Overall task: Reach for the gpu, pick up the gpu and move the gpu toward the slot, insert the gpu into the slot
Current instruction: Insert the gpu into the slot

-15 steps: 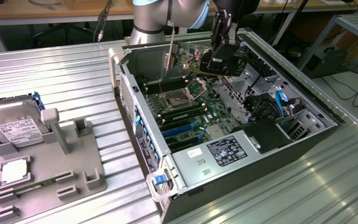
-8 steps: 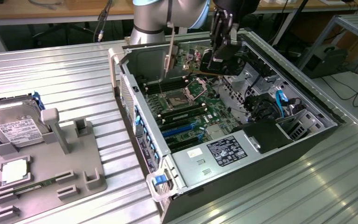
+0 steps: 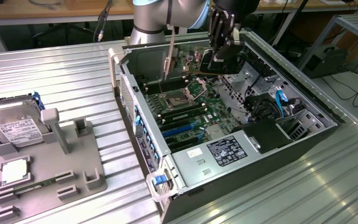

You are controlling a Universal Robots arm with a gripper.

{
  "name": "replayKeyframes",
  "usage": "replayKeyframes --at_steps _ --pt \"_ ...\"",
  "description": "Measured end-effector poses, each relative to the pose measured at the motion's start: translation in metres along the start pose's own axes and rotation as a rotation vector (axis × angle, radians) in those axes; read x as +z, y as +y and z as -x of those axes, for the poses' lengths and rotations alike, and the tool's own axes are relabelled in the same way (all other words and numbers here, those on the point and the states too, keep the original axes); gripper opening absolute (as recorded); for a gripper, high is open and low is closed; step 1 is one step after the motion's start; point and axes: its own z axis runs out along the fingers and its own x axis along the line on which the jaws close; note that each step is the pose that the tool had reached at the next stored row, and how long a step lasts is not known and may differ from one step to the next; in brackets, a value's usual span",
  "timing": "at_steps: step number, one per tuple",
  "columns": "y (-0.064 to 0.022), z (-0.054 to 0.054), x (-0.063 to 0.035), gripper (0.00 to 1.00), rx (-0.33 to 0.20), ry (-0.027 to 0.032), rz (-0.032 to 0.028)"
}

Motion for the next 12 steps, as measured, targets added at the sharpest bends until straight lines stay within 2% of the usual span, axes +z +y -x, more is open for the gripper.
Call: replayKeyframes --at_steps 12 --pt "0.0 0.0 0.0 0.28 -0.166 -0.0008 0.0058"
